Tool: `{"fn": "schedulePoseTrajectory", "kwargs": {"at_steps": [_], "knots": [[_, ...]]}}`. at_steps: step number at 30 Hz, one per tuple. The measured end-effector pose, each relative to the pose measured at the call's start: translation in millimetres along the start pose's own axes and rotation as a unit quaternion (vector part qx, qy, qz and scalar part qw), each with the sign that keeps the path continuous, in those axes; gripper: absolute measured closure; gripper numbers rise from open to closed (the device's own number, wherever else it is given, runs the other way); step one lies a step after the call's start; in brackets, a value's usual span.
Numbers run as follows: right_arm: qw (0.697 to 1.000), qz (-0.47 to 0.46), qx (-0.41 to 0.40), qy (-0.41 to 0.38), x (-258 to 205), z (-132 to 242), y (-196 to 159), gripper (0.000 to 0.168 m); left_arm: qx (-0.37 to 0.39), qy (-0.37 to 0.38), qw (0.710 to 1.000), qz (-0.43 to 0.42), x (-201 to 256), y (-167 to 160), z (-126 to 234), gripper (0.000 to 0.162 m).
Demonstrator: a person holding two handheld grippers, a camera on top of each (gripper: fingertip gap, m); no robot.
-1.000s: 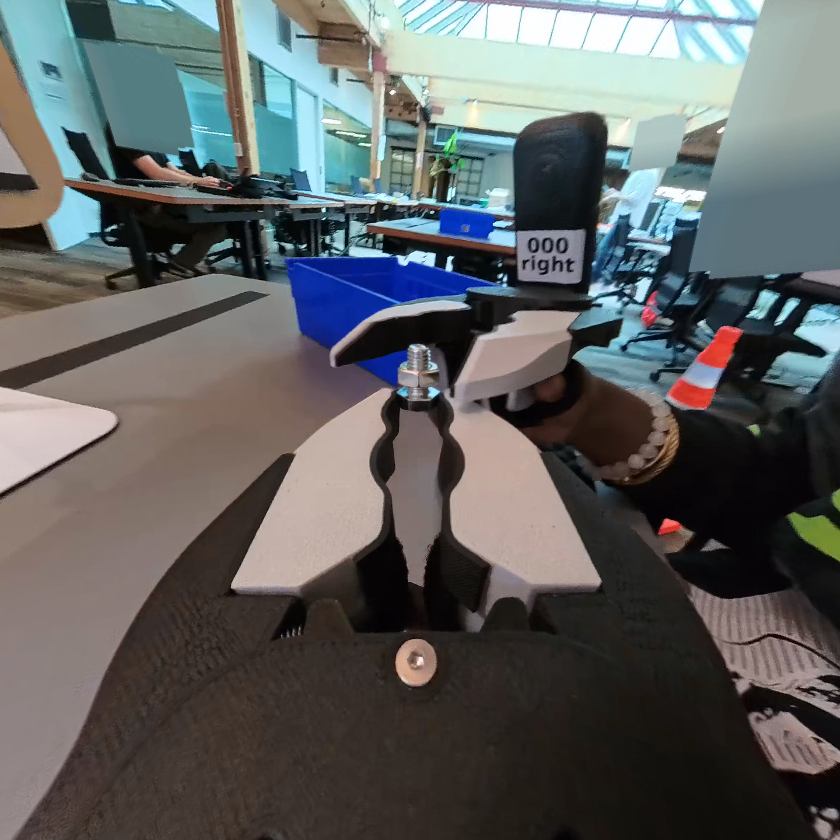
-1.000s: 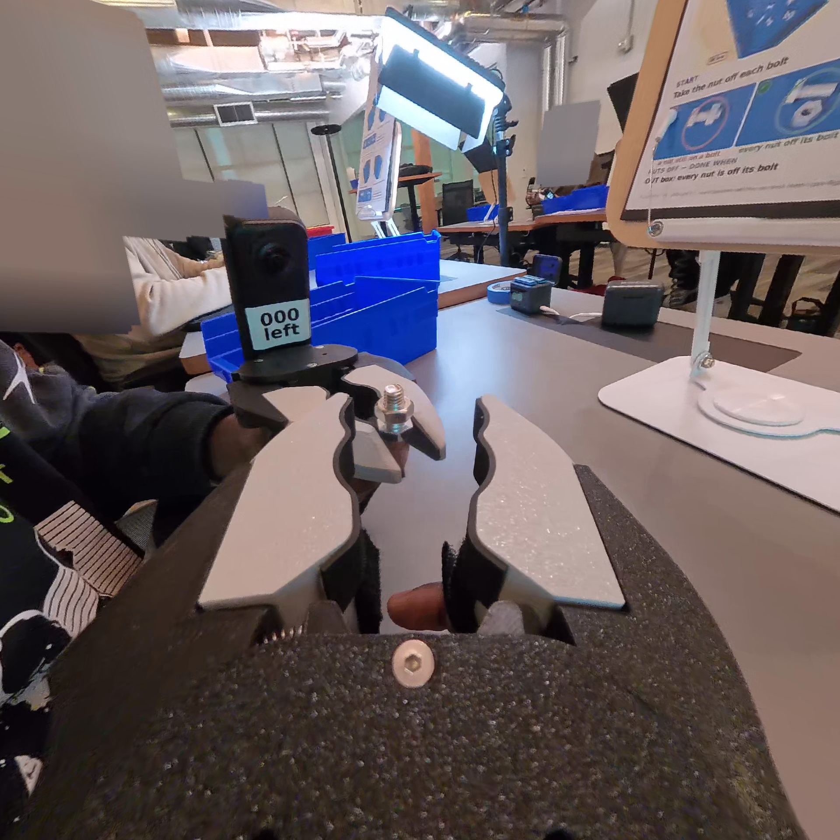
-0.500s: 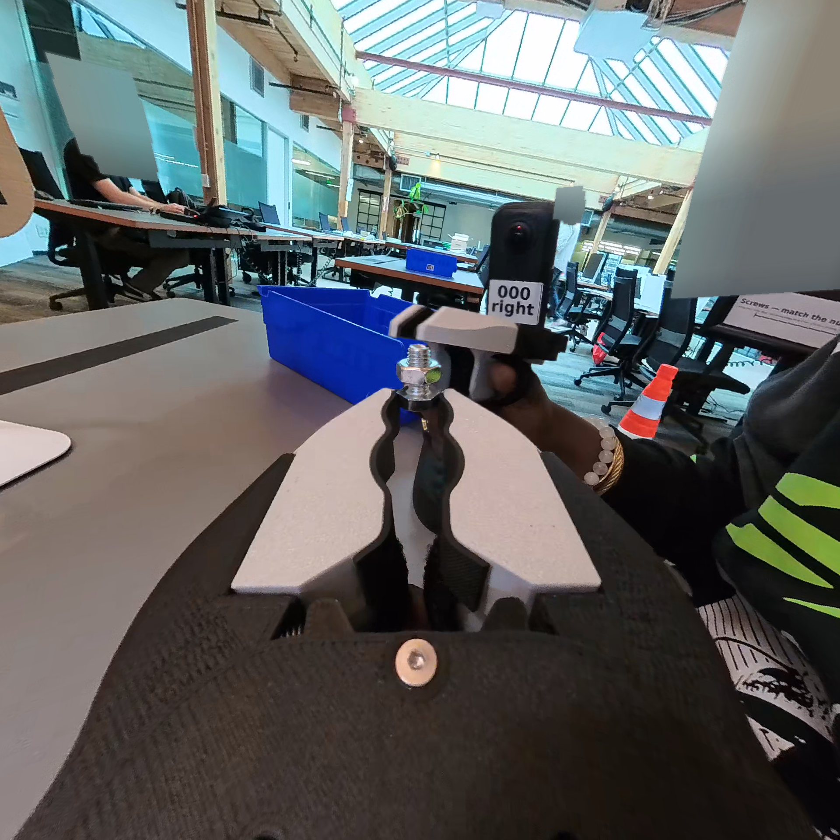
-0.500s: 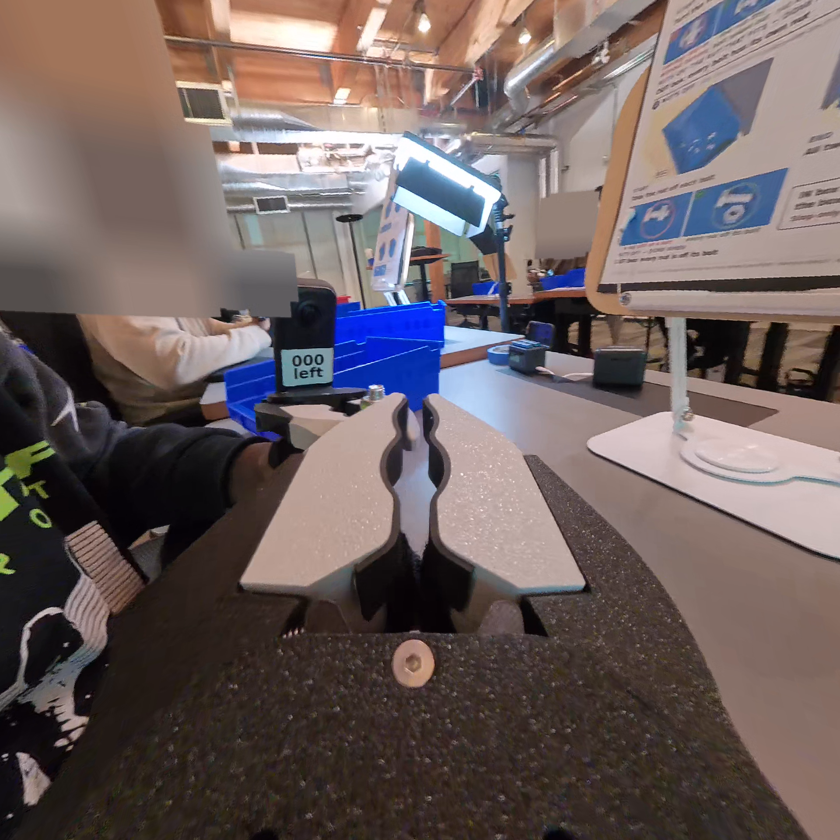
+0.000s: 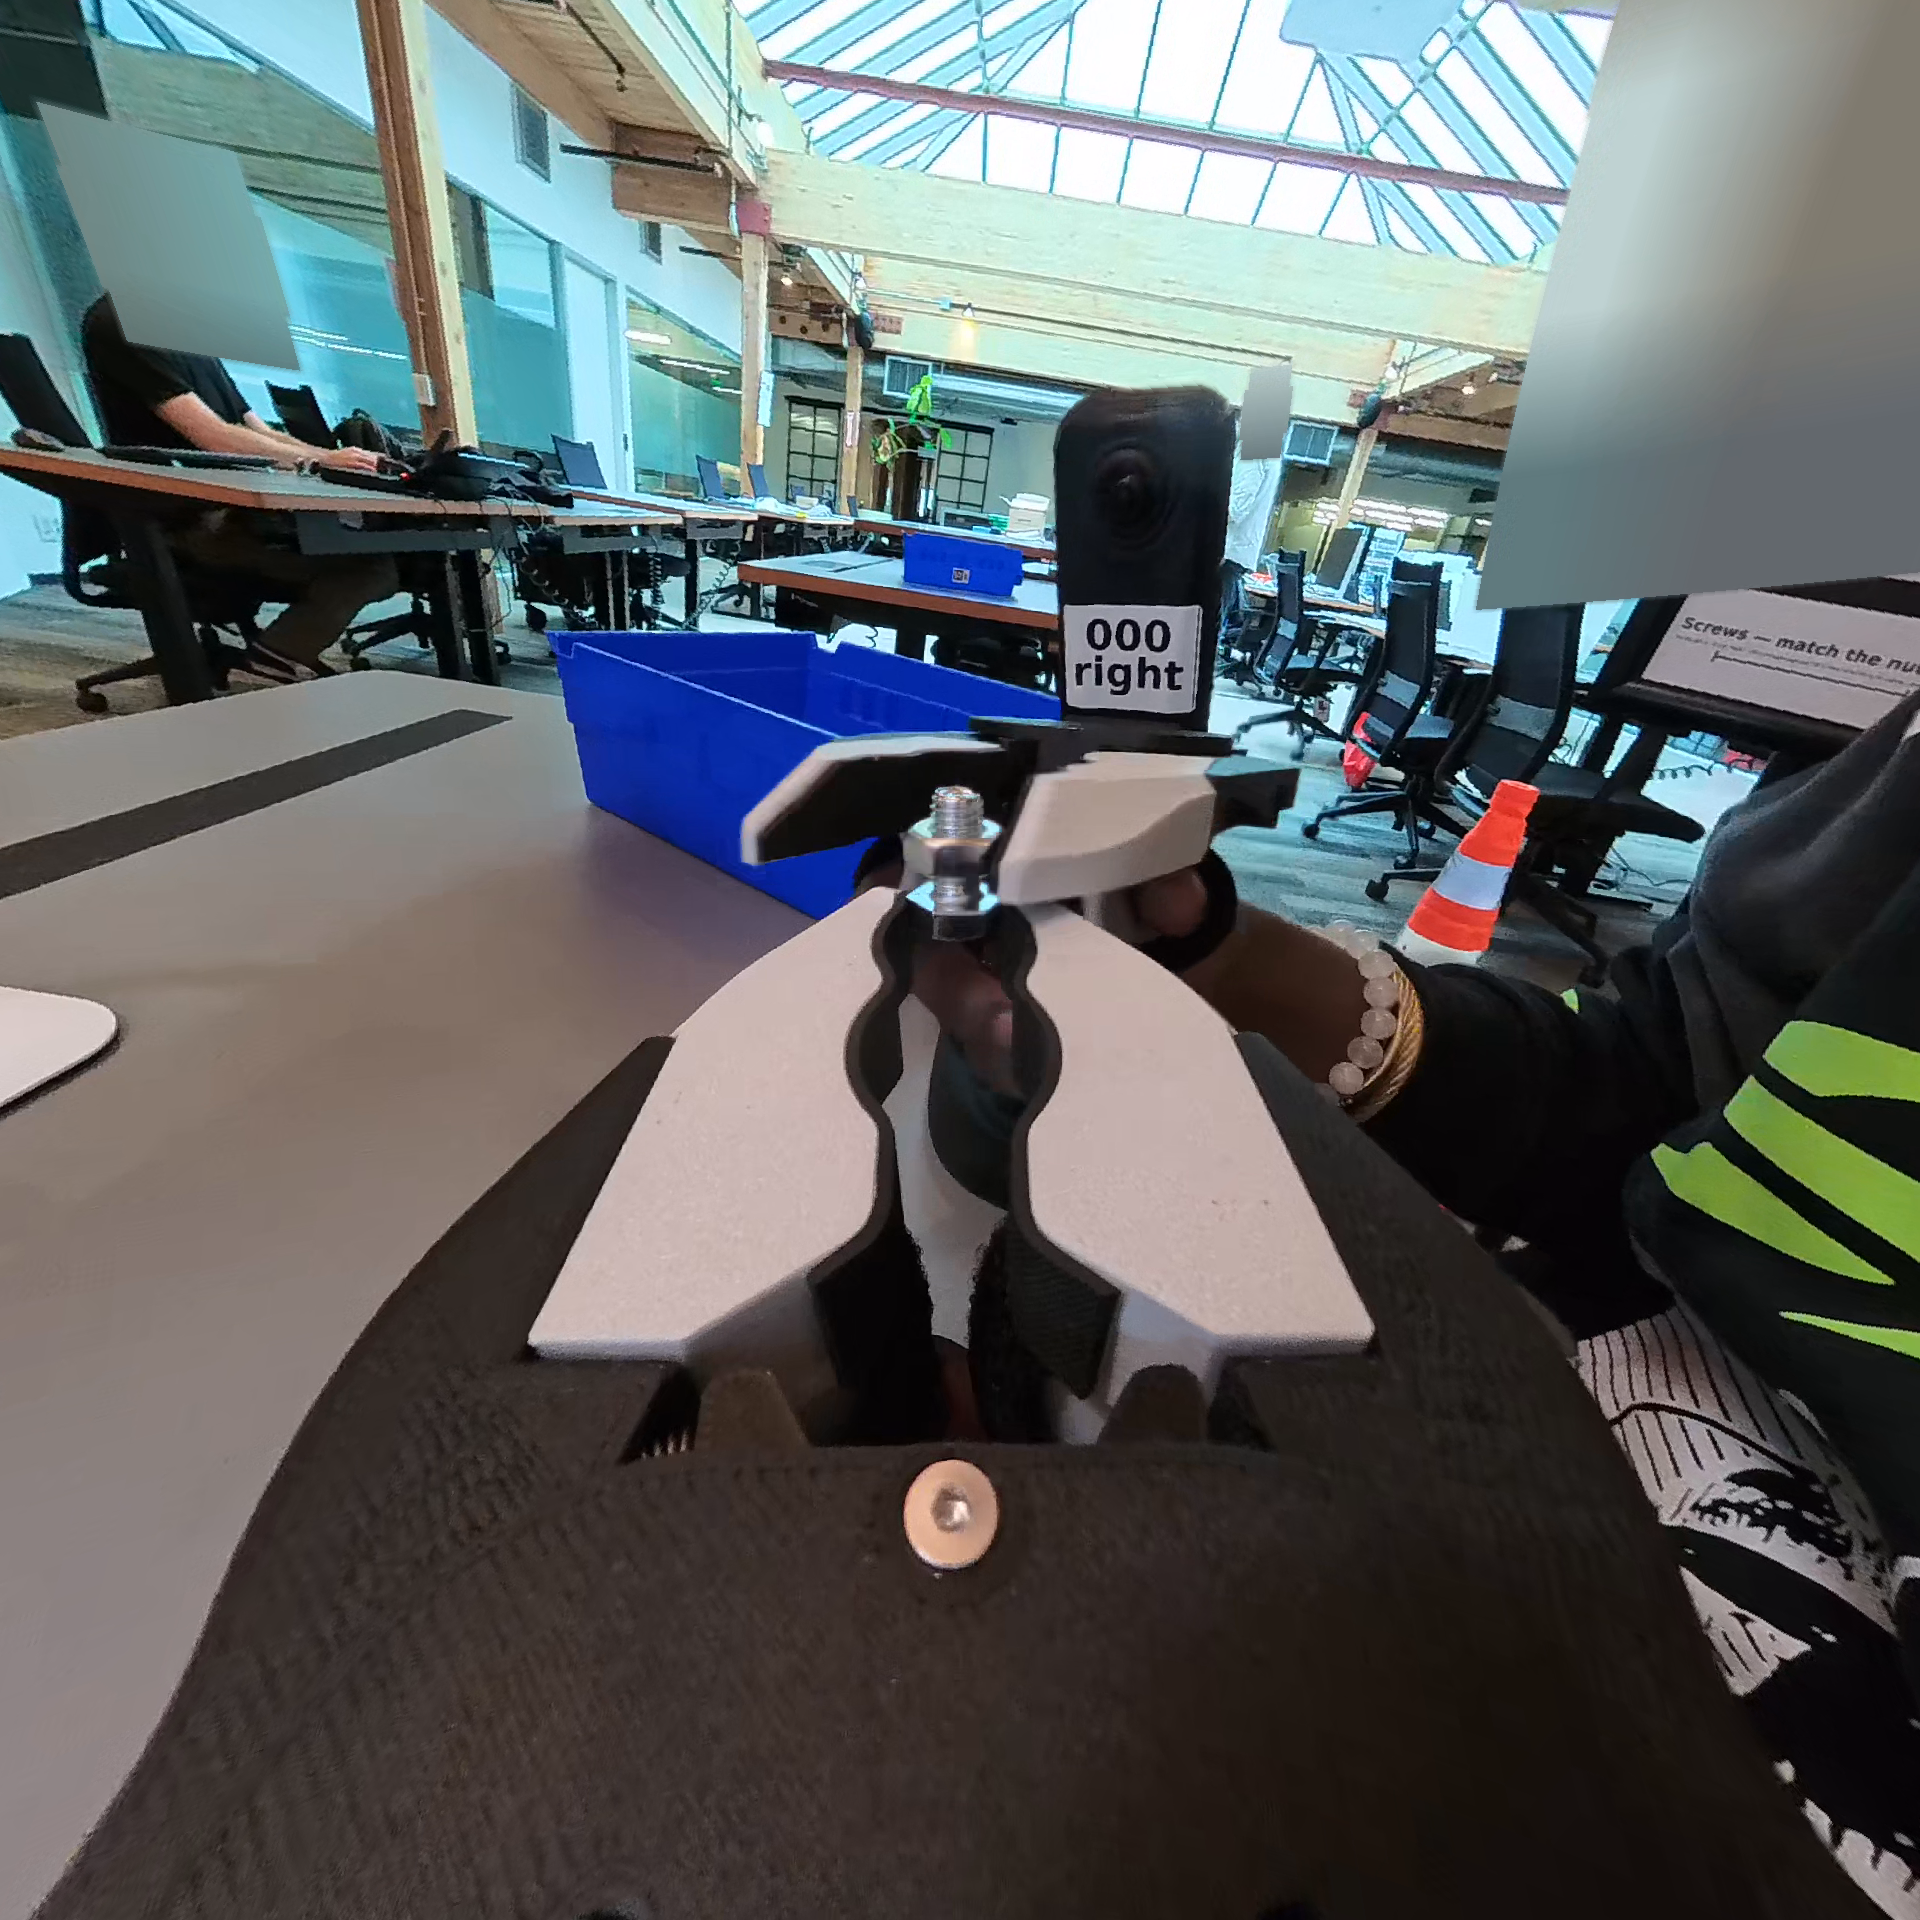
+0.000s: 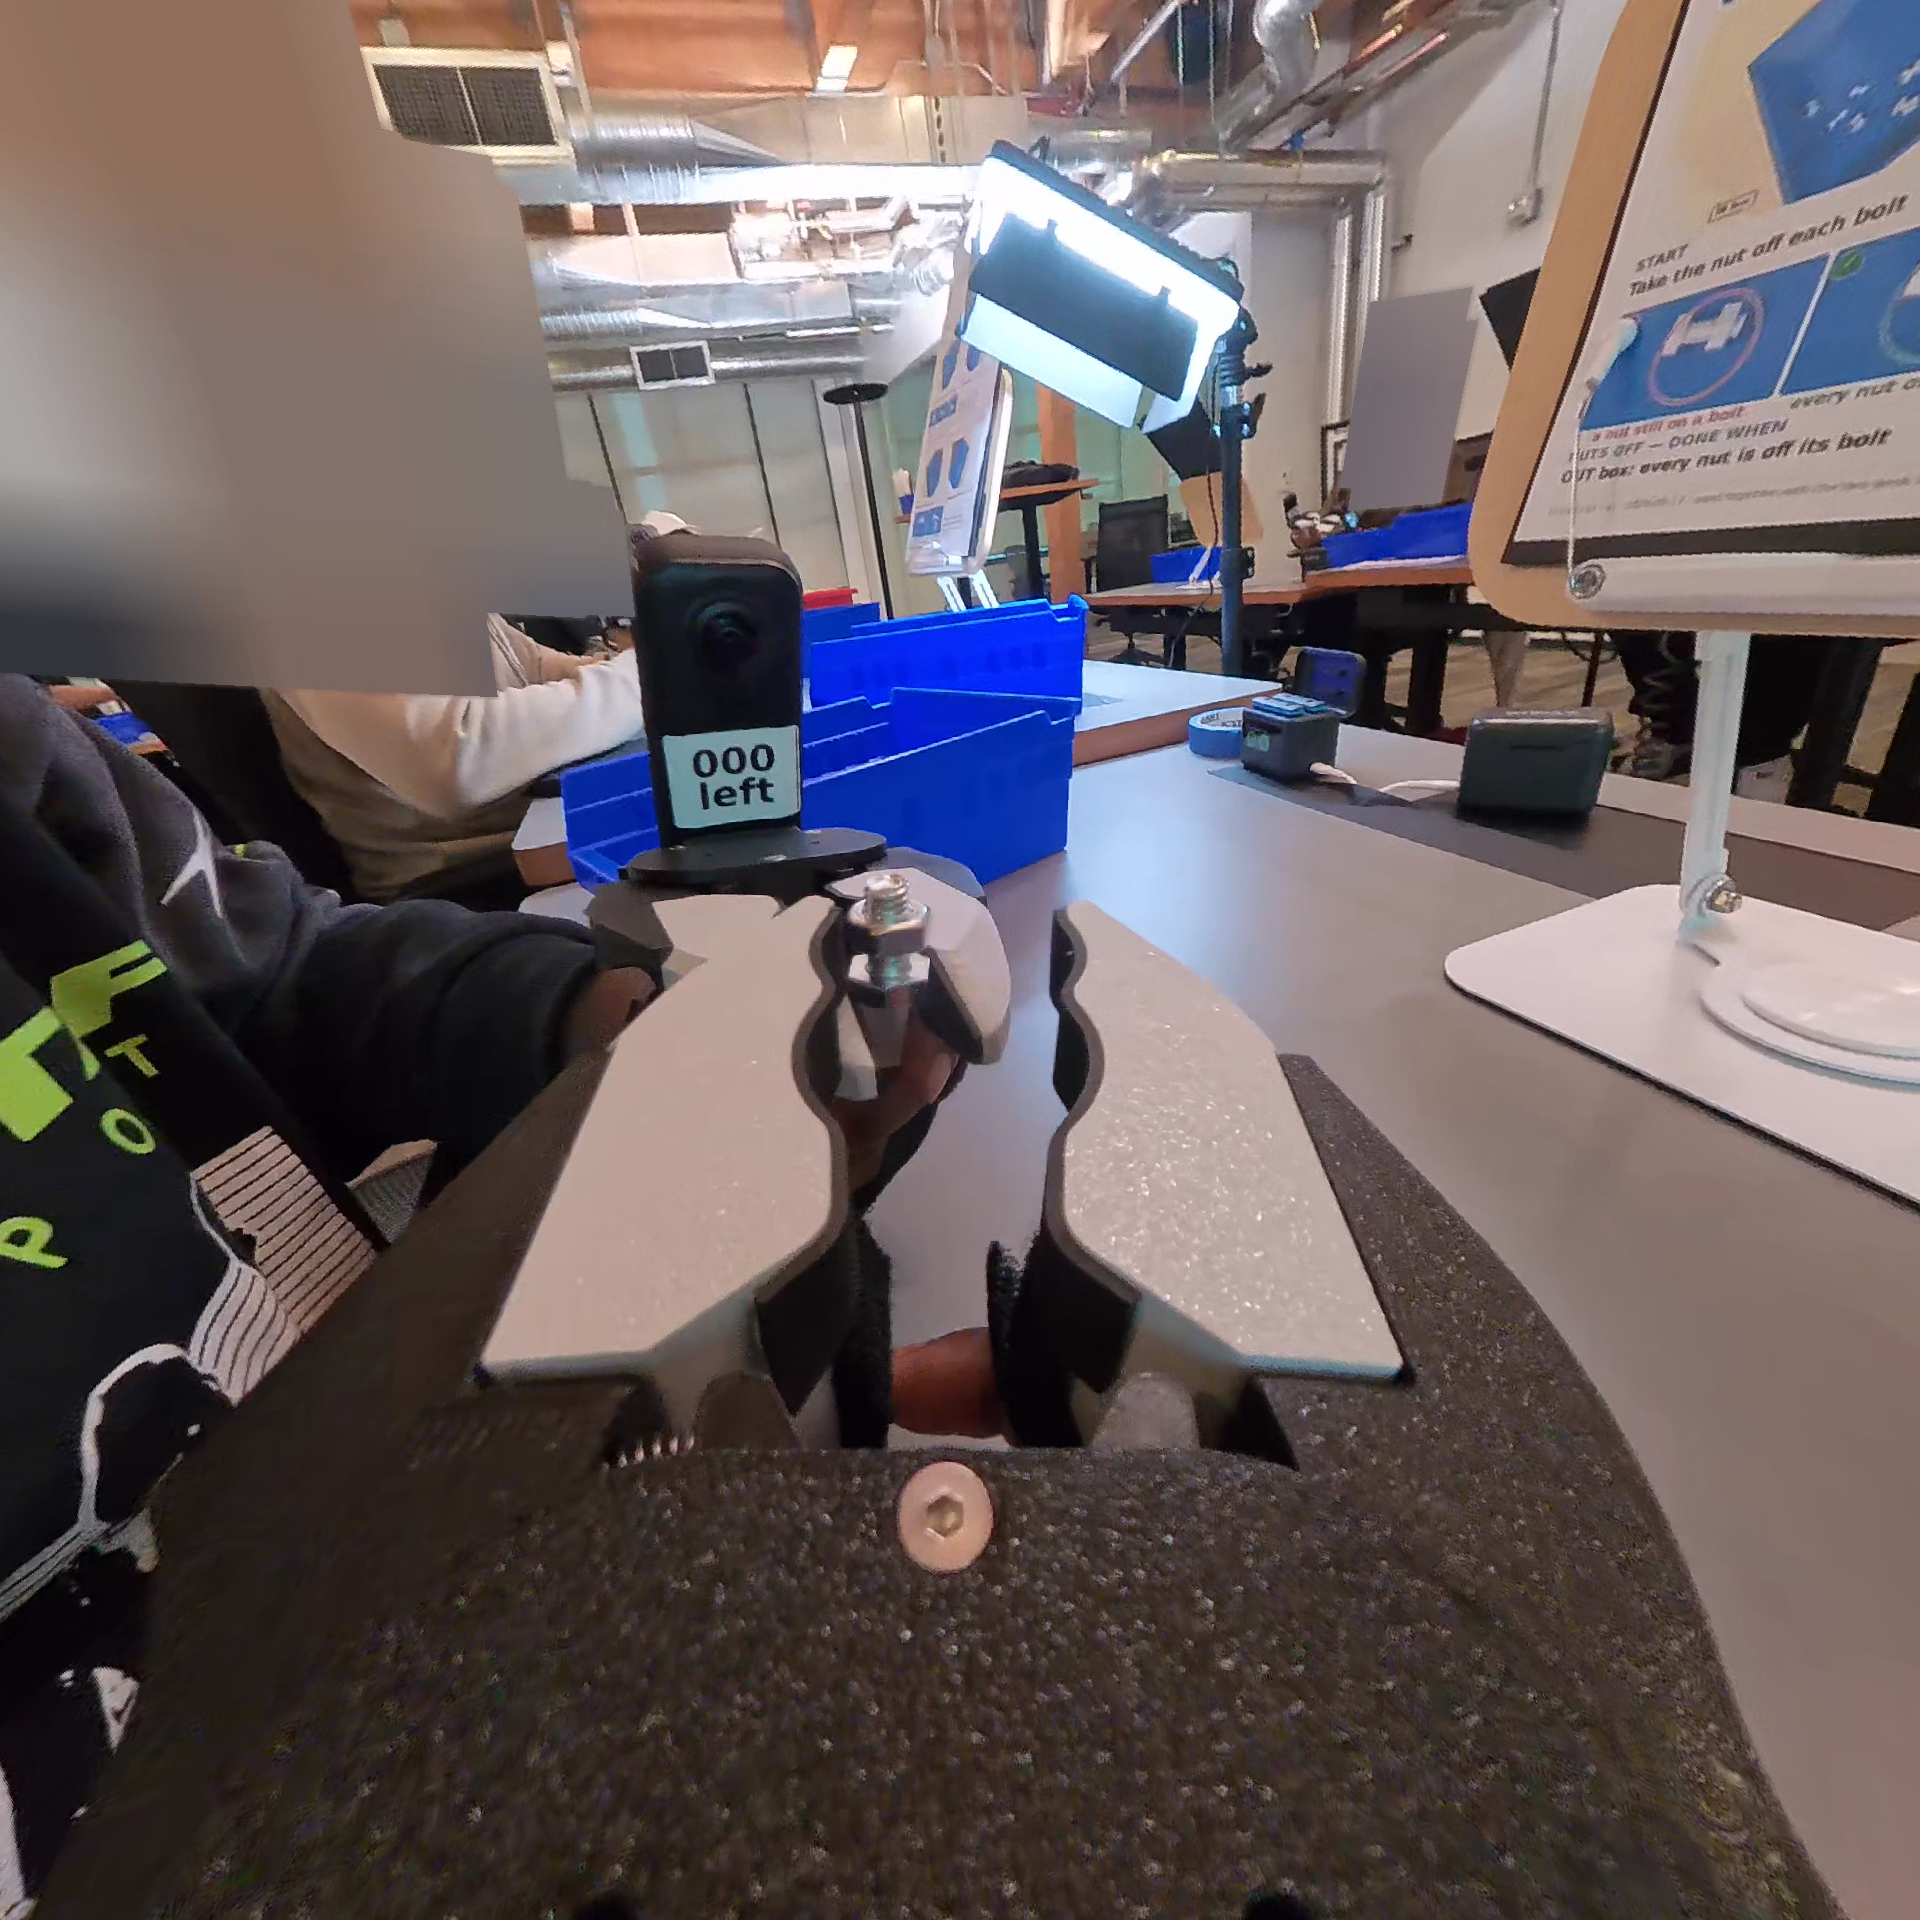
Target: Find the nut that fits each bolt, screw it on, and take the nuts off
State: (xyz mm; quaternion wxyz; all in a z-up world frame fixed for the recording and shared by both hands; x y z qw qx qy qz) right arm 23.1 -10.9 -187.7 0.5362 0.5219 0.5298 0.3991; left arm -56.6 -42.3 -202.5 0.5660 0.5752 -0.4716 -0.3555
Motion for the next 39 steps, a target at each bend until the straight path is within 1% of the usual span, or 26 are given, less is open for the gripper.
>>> {"fn": "schedulePoseTrajectory", "kwargs": {"at_steps": [2, 3, 4, 5, 8, 9, 11, 15, 17, 20, 22, 25, 26, 27, 28, 30, 32, 35, 37, 39], "knots": [[1.000, -0.015, 0.009, 0.010, 2.0, 5.5, 2.5, 0.137, 0.009, 0.003, 1.000, 0.004, -1.3, 2.8, 2.1, 0.146], [1.000, -0.023, 0.015, 0.004, 5.5, 8.4, 3.4, 0.143, 0.014, 0.005, 1.000, 0.004, -2.4, 4.3, 3.9, 0.146], [0.999, -0.027, 0.020, -0.013, 10.7, 11.5, 4.1, 0.156, 0.019, 0.003, 1.000, 0.003, -2.4, 6.1, 5.4, 0.146], [0.999, -0.028, 0.026, -0.029, 15.2, 14.4, 4.9, 0.162, 0.023, 0.004, 1.000, 0.002, -2.5, 7.6, 6.3, 0.146], [0.998, -0.024, 0.046, -0.028, 14.5, 16.6, 8.6, 0.163, 0.019, 0.005, 1.000, 0.000, -2.4, 7.2, 6.0, 0.146], [0.998, -0.022, 0.049, -0.022, 12.2, 15.3, 8.8, 0.161, 0.017, 0.005, 1.000, 0.000, -2.1, 6.5, 5.4, 0.146], [0.999, -0.018, 0.043, -0.006, 6.7, 11.4, 7.9, 0.151, 0.012, 0.004, 1.000, -0.002, -1.3, 5.2, 4.3, 0.146], [1.000, -0.013, 0.022, 0.013, -2.4, 1.1, 3.4, 0.126, 0.005, 0.007, 1.000, -0.006, -1.1, 3.4, 3.2, 0.146], [1.000, -0.009, 0.018, 0.012, -5.2, -3.7, 1.8, 0.121, 0.000, 0.008, 1.000, -0.009, -0.9, 2.0, 2.3, 0.146], [1.000, -0.010, 0.015, 0.003, -4.6, -6.7, 0.6, 0.122, -0.007, 0.005, 1.000, -0.014, 0.5, 0.4, 0.8, 0.146], [1.000, -0.009, 0.010, -0.003, -1.6, -4.4, -0.1, 0.127, -0.006, 0.003, 1.000, -0.016, 1.4, 1.0, 0.6, 0.146], [1.000, -0.013, 0.026, -0.006, 3.1, 5.0, 4.7, 0.129, 0.001, 0.010, 1.000, -0.016, -0.6, 3.8, 3.1, 0.146], [0.999, -0.016, 0.039, -0.016, 6.6, 9.6, 7.1, 0.138, 0.004, 0.013, 1.000, -0.015, -1.7, 5.2, 4.7, 0.146], [0.998, -0.020, 0.058, -0.031, 11.2, 14.7, 9.9, 0.158, 0.005, 0.012, 1.000, -0.016, -2.0, 5.9, 5.8, 0.146], [0.996, -0.024, 0.075, -0.039, 14.4, 18.9, 12.5, 0.164, 0.005, 0.014, 1.000, -0.018, -2.1, 6.4, 6.3, 0.146], [0.996, -0.030, 0.079, -0.039, 16.1, 21.2, 13.5, 0.165, 0.004, 0.011, 1.000, -0.019, -0.8, 6.4, 5.3, 0.146], [0.997, -0.021, 0.072, -0.029, 12.6, 18.0, 11.2, 0.163, -0.001, 0.009, 1.000, -0.020, 0.0, 5.1, 4.0, 0.146], [0.998, -0.009, 0.062, -0.007, 4.5, 11.6, 8.4, 0.147, -0.002, 0.009, 1.000, -0.018, 0.3, 4.3, 3.6, 0.146], [0.999, -0.013, 0.049, 0.008, 0.8, 7.1, 5.1, 0.133, -0.005, 0.010, 1.000, -0.017, -0.2, 3.2, 3.3, 0.146], [0.999, -0.014, 0.038, 0.014, -2.2, 2.4, 2.2, 0.124, -0.011, 0.010, 1.000, -0.017, 0.0, 1.1, 1.9, 0.146]]}}
Point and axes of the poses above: each gripper's, where its closed fingertips meet, z back along the fingers, y out of its top, x = y × z across the jaws, the point moved 6 cm from there along z, back along the fingers, and after that the axes turned 8 degrees about -y, right-handed, at the moved point
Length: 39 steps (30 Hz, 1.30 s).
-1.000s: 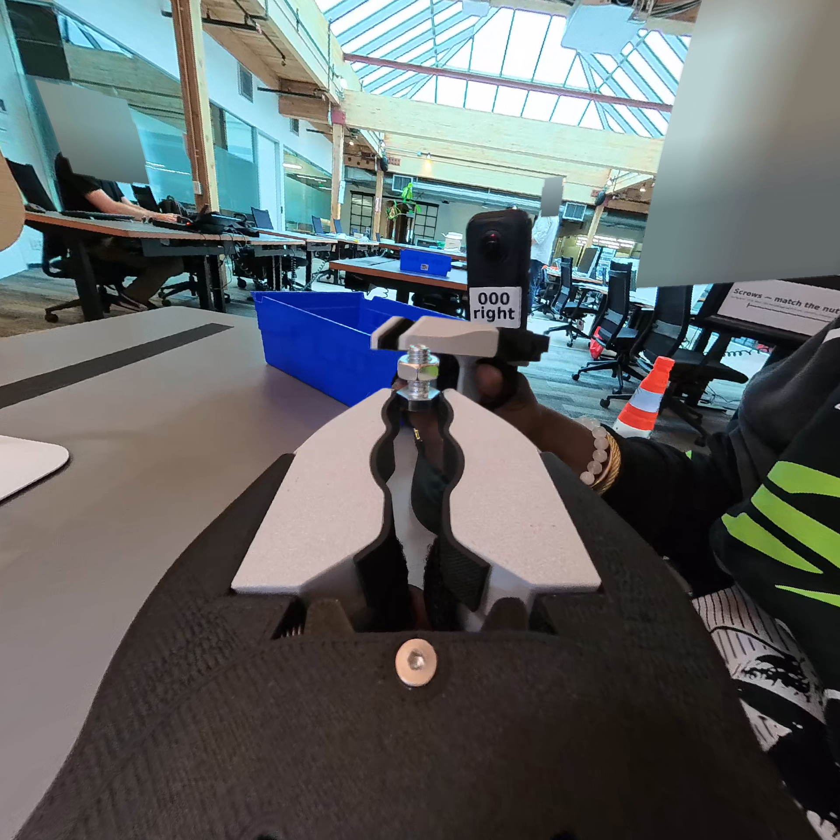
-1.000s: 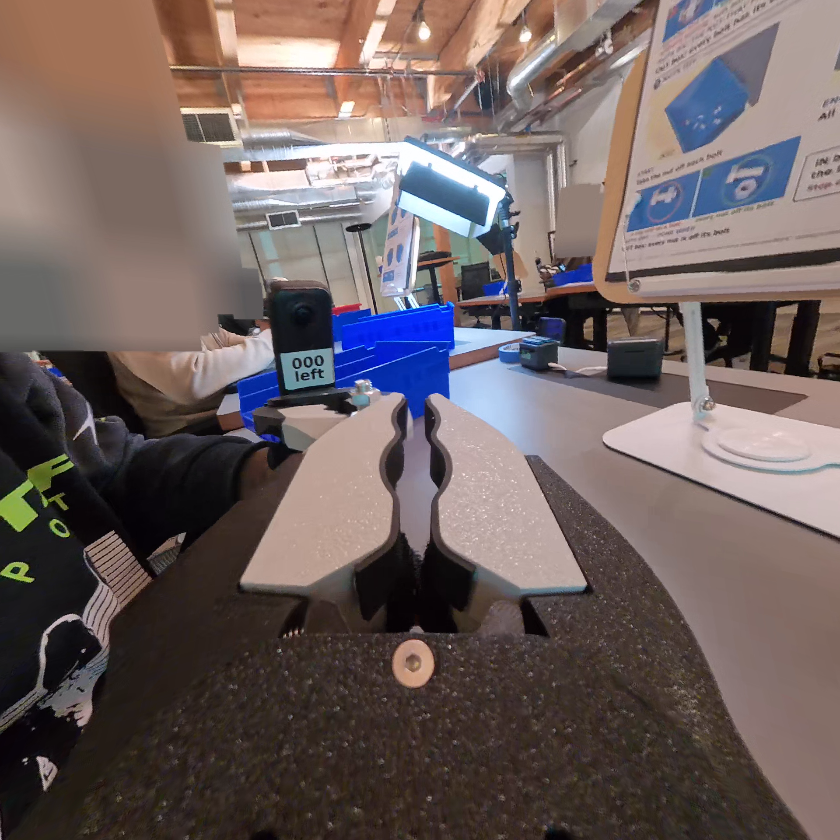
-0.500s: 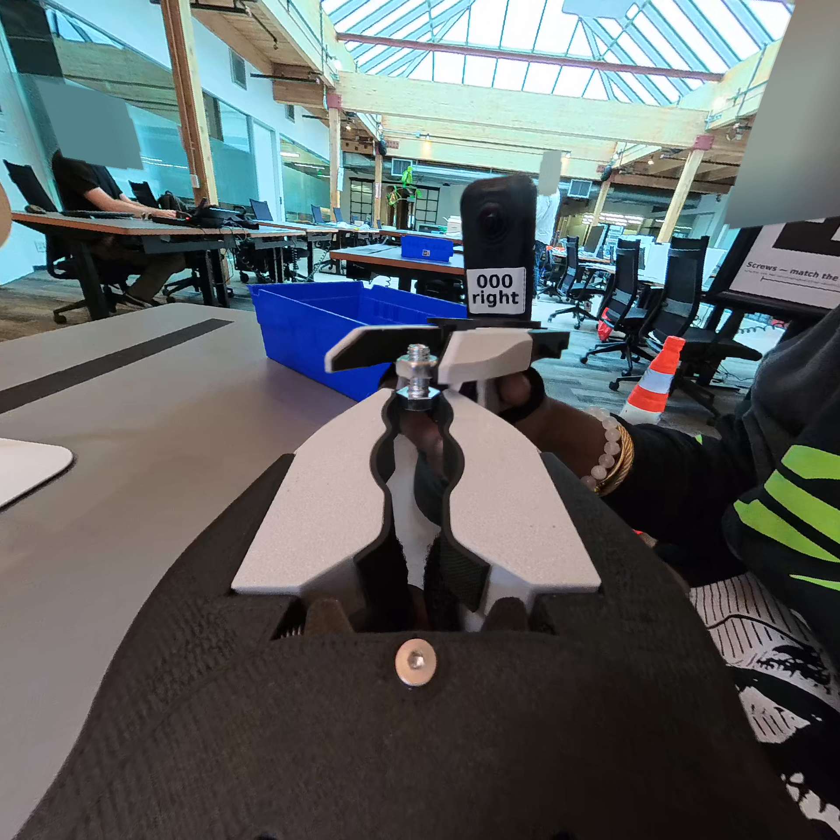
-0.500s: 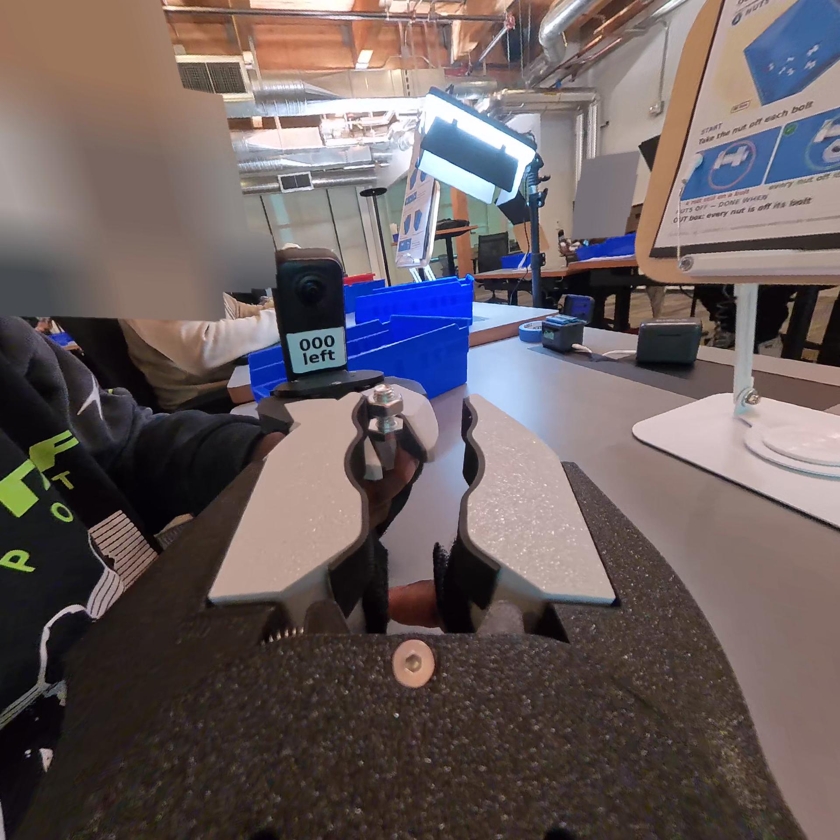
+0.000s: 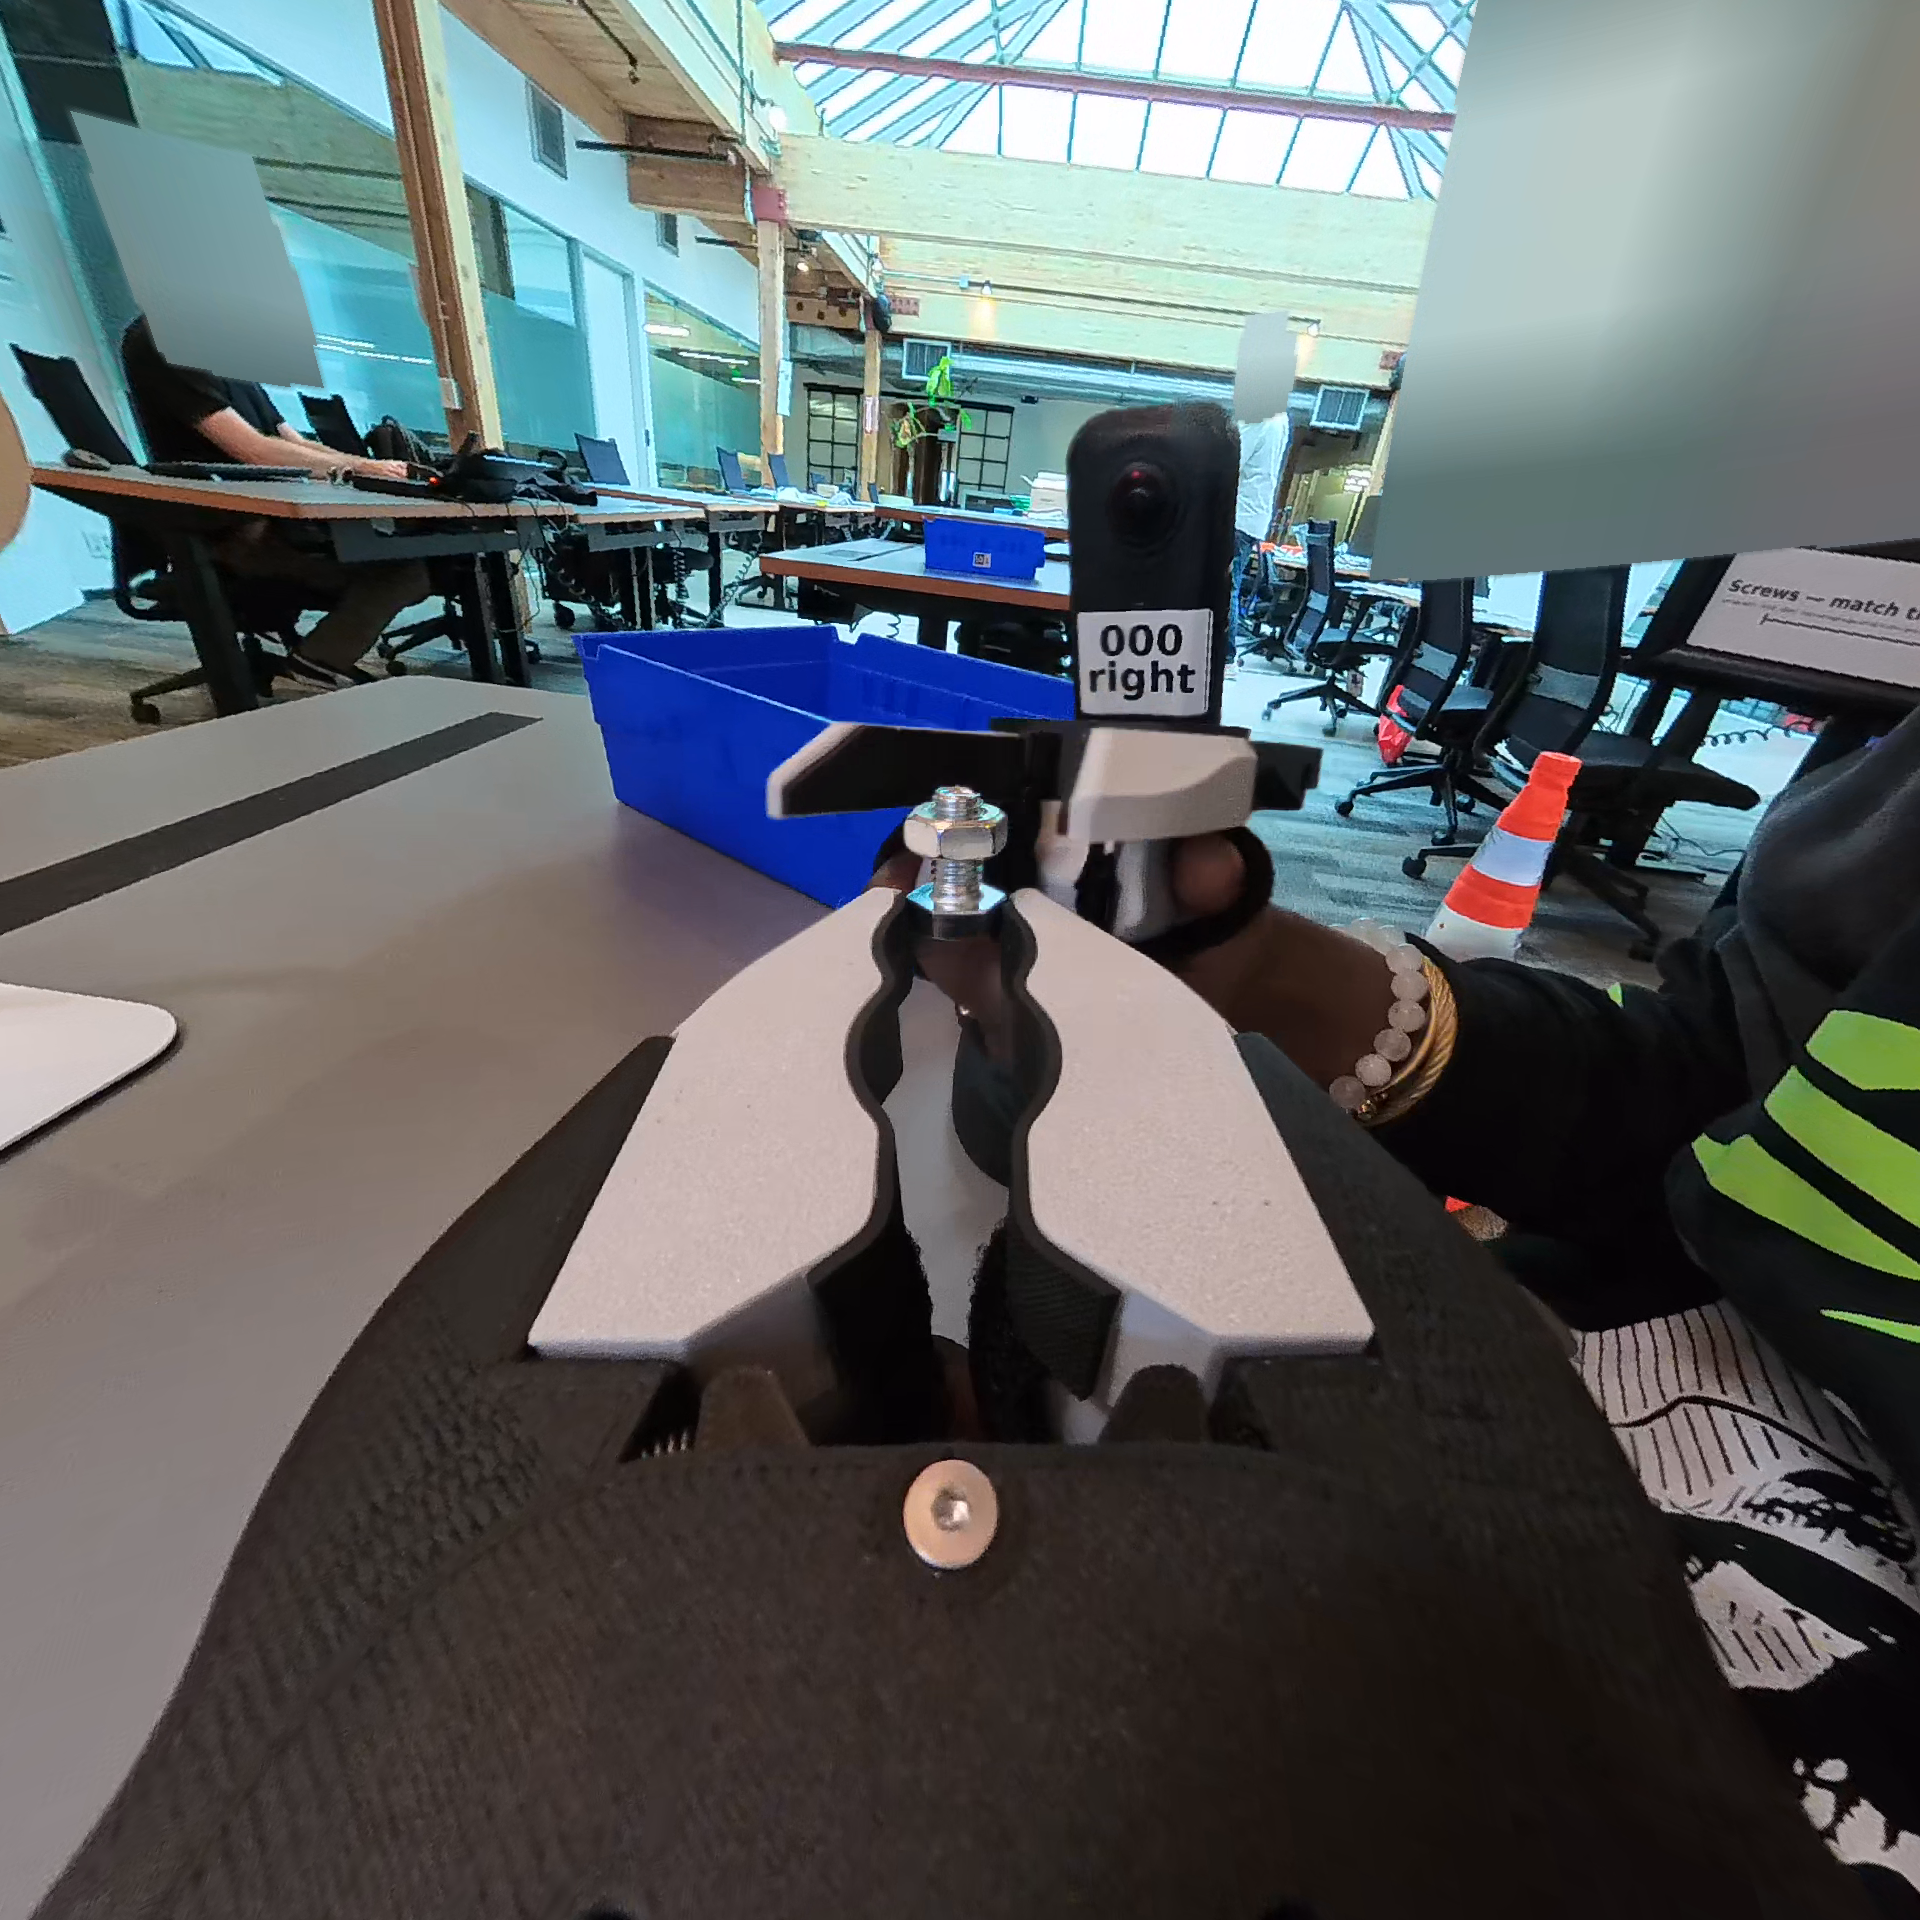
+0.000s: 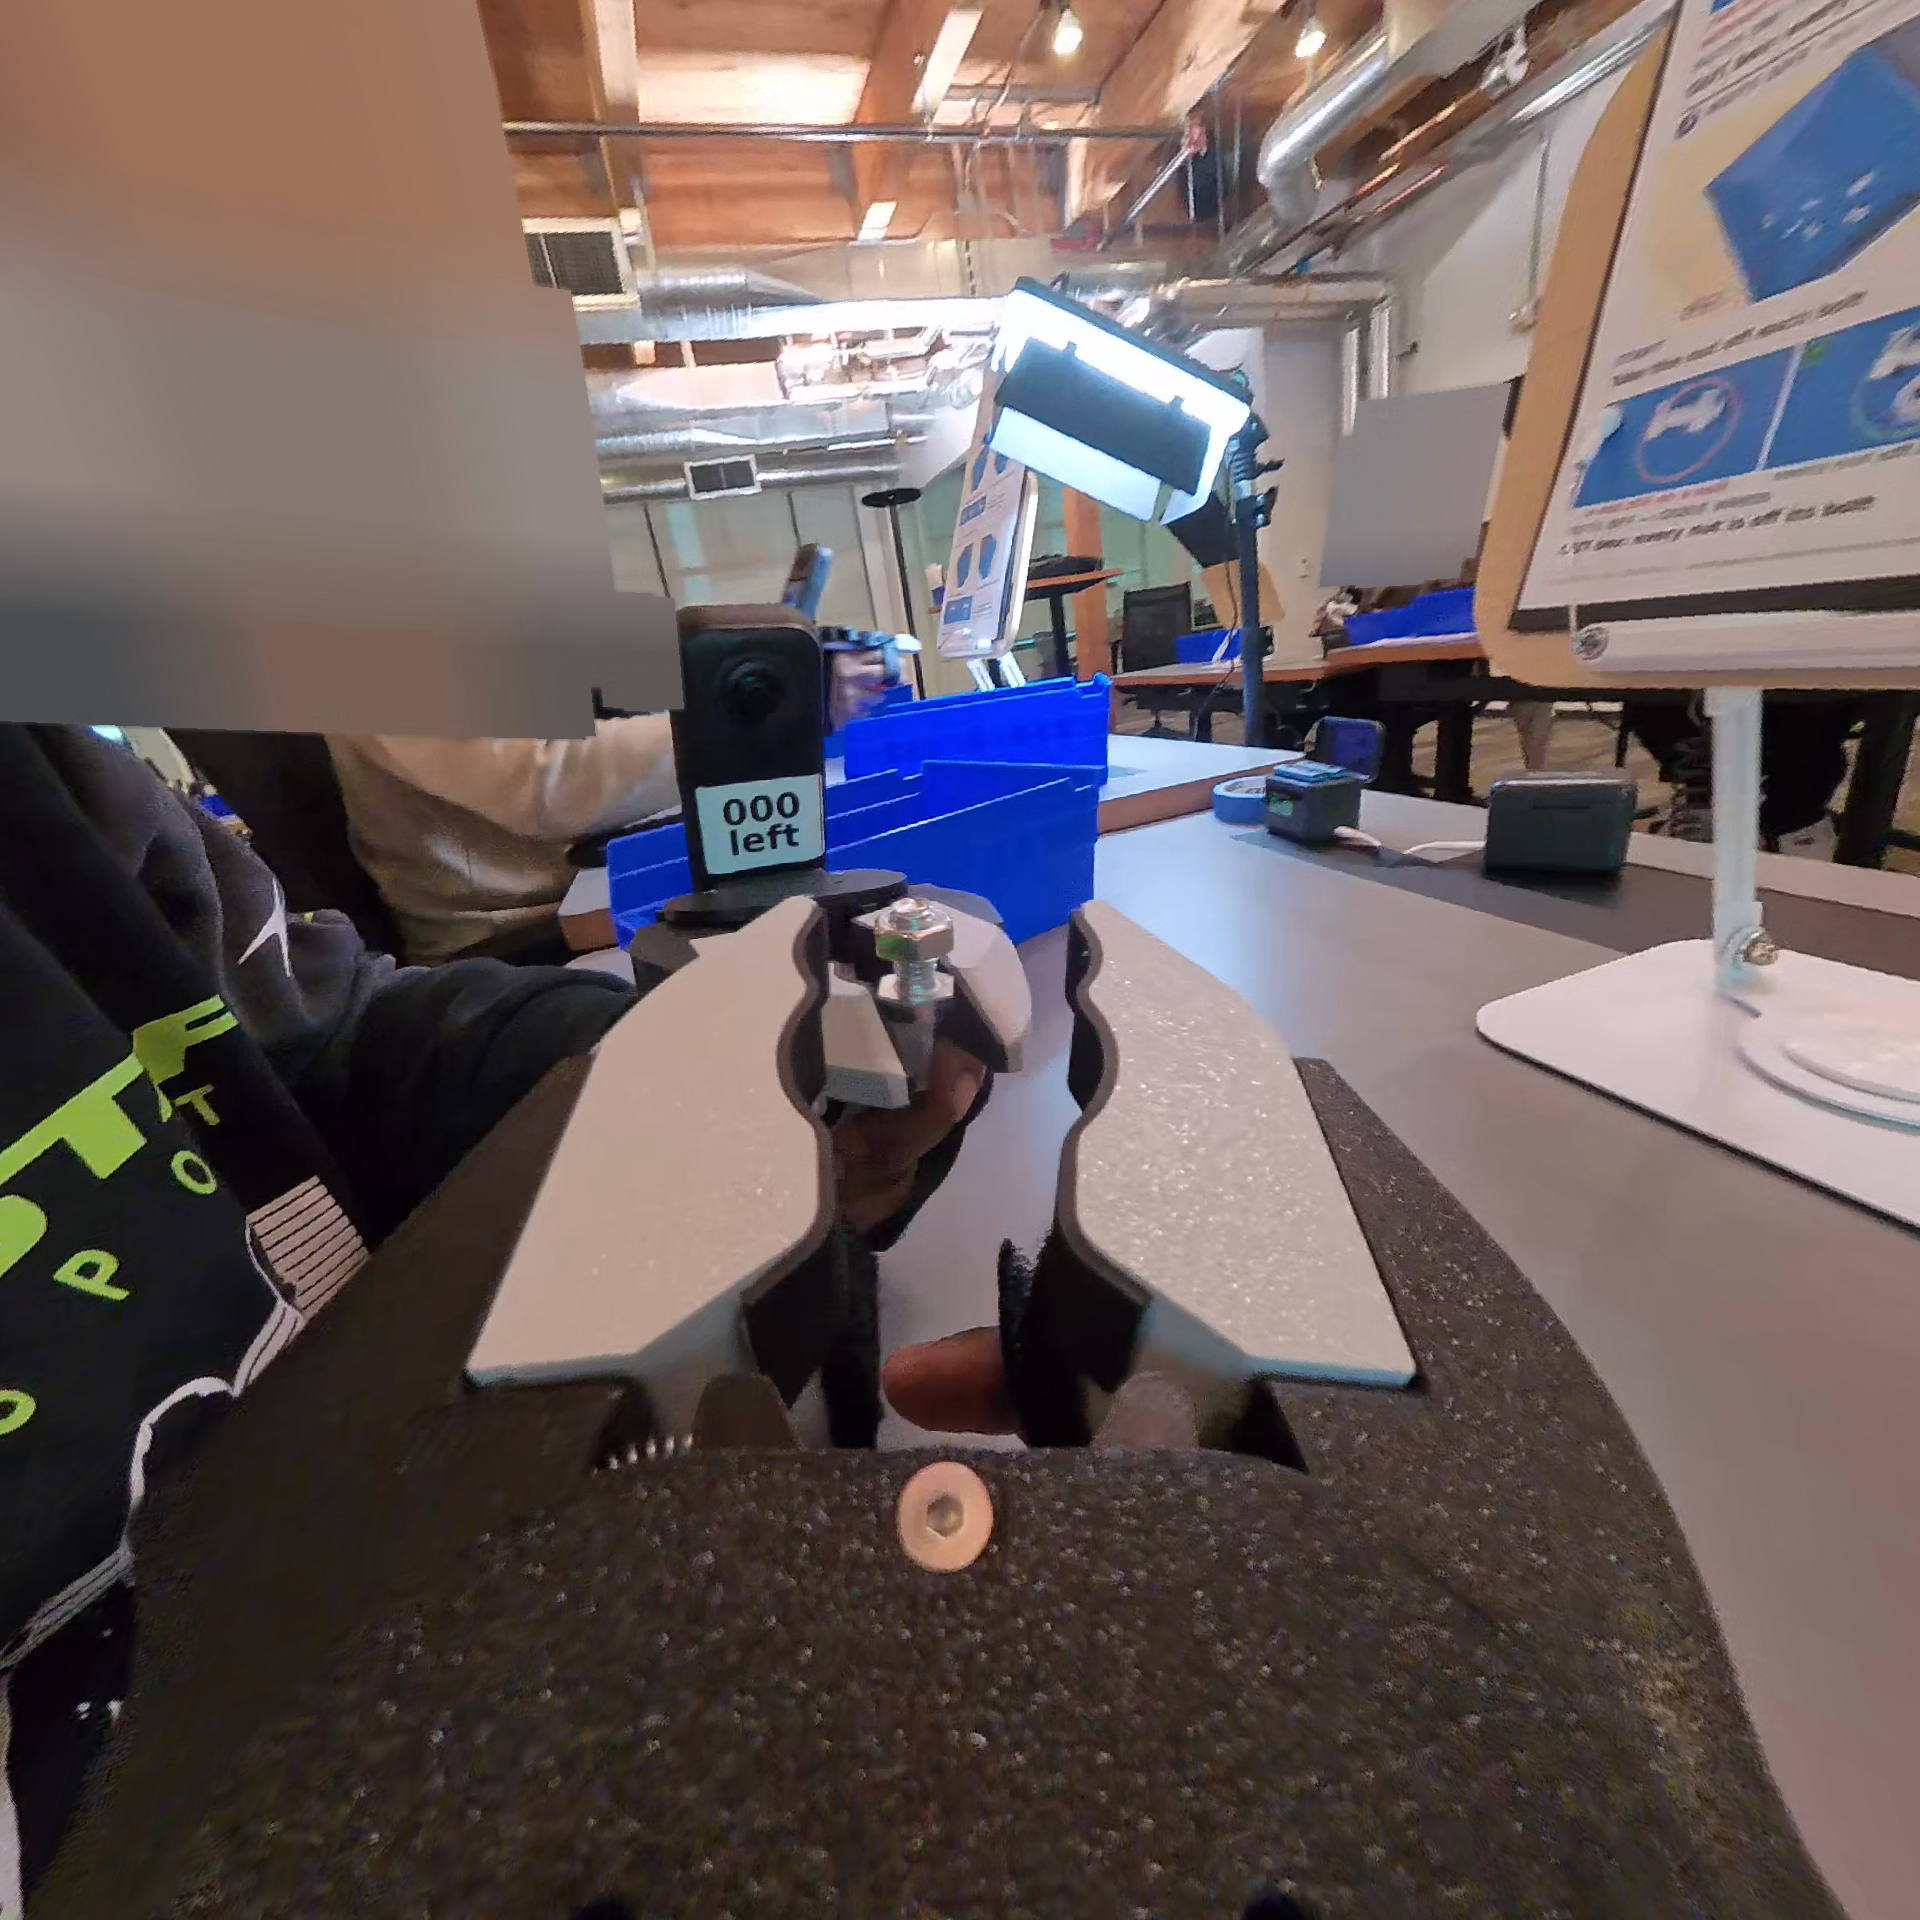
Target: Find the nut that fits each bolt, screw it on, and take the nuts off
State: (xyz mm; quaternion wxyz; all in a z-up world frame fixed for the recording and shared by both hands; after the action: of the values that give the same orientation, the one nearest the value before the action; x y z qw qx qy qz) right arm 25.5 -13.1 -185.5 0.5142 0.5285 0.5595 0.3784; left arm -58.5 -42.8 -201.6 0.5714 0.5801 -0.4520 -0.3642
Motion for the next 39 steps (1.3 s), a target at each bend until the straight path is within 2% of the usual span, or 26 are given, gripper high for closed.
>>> {"fn": "schedulePoseTrajectory", "kwargs": {"at_steps": [3, 8, 10, 12, 14, 17, 22, 29, 31, 33, 34, 35, 36, 39], "knots": [[1.000, 0.012, -0.011, -0.005, -1.5, -3.8, -2.5, 0.121, -0.008, -0.005, 1.000, 0.000, 2.2, -3.2, -3.0, 0.146], [0.999, 0.020, -0.016, -0.019, 2.7, 0.5, -1.0, 0.126, -0.006, -0.007, 1.000, -0.002, 2.6, -2.4, -2.6, 0.146], [1.000, 0.020, -0.002, -0.021, 5.1, 7.1, 3.7, 0.135, 0.002, 0.002, 1.000, 0.000, -1.0, 0.6, 1.0, 0.146], [0.999, 0.013, 0.024, -0.044, 12.3, 14.7, 8.7, 0.163, 0.014, 0.004, 1.000, 0.001, -2.4, 4.0, 4.5, 0.146], [0.998, 0.013, 0.028, -0.051, 14.9, 17.6, 10.4, 0.165, 0.017, 0.004, 1.000, 0.002, -2.3, 5.3, 4.9, 0.146], [0.999, 0.025, 0.020, -0.040, 10.3, 13.7, 7.8, 0.161, 0.010, 0.001, 1.000, -0.002, -0.7, 3.4, 3.1, 0.146], [1.000, 0.002, 0.013, -0.001, 2.8, 6.7, 4.2, 0.124, 0.002, 0.004, 1.000, -0.003, -0.8, 1.2, 1.9, 0.146], [1.000, 0.021, -0.009, -0.016, 1.9, 0.7, -1.4, 0.121, -0.015, -0.010, 1.000, -0.004, 4.2, -5.4, -4.9, 0.146], [0.999, 0.028, -0.013, -0.022, 3.3, 2.6, -0.4, 0.124, -0.013, -0.008, 1.000, -0.003, 3.3, -4.4, -3.6, 0.146], [0.999, 0.031, -0.002, -0.019, 4.1, 7.2, 3.7, 0.134, -0.004, -0.006, 1.000, 0.001, 1.2, -1.5, -0.9, 0.146], [0.999, 0.031, 0.005, -0.023, 5.3, 9.5, 5.5, 0.142, -0.001, -0.002, 1.000, 0.003, -0.3, -0.4, 0.5, 0.146], [0.999, 0.031, 0.014, -0.038, 8.2, 11.8, 7.3, 0.158, -0.001, -0.001, 1.000, 0.001, -1.0, -0.2, 1.5, 0.146], [0.998, 0.035, 0.024, -0.052, 11.0, 14.4, 9.3, 0.163, 0.007, -0.004, 1.000, -0.001, -0.2, 1.4, 2.4, 0.146], [0.999, 0.024, 0.043, -0.010, 3.1, 14.5, 12.0, 0.161, 0.014, -0.006, 1.000, 0.003, 0.2, 3.1, 2.3, 0.147]]}}
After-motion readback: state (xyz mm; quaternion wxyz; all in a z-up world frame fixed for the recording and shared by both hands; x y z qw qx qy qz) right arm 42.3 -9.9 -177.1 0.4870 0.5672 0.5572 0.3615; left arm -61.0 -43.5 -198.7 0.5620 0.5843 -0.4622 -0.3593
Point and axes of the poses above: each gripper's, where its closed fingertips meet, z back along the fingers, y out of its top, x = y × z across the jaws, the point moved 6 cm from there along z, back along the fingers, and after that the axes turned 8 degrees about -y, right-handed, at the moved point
